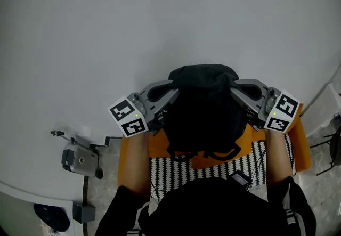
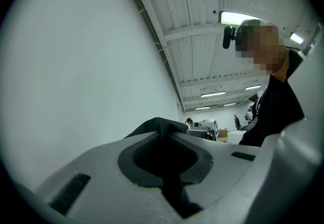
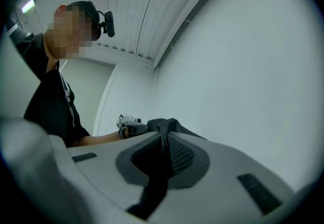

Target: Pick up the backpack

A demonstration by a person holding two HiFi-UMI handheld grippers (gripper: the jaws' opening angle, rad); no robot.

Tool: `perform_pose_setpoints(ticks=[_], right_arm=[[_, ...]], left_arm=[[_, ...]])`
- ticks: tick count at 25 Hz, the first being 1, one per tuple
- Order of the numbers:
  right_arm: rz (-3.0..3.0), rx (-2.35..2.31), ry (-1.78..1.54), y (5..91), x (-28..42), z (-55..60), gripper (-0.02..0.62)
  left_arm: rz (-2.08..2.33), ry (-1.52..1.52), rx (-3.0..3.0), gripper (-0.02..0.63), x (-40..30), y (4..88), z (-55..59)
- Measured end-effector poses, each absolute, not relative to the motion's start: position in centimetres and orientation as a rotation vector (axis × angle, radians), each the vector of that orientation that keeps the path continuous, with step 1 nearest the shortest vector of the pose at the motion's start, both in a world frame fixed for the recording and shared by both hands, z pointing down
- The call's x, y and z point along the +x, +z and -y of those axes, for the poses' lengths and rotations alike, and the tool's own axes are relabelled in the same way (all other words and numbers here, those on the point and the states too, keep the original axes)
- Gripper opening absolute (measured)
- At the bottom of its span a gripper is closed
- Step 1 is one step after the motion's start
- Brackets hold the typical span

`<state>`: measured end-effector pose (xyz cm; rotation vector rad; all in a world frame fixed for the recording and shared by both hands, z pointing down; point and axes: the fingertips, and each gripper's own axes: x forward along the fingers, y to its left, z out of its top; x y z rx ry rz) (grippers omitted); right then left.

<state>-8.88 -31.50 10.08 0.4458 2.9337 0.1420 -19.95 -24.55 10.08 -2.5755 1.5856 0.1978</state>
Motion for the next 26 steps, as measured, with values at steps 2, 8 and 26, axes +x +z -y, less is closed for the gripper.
perform_pose_setpoints(ticks=[2, 8, 26], right_arm=[[-2.932, 0.443, 0.135, 10.1, -8.6, 31.7, 0.030], [-2.923, 0.431, 0.114, 10.3, -7.8, 32.1, 0.029], [-2.918, 0.362, 0.041, 11.3, -3.9, 35.1, 0.029]], left_arm=[[-1.578, 0.194, -2.578, 0.035, -19.7, 10.0, 24.8], [-1.552, 0.173, -2.593, 0.035, -18.8, 10.1, 25.3], [-1.482, 0.161, -2.643, 0.035, -14.8, 11.1, 28.0]])
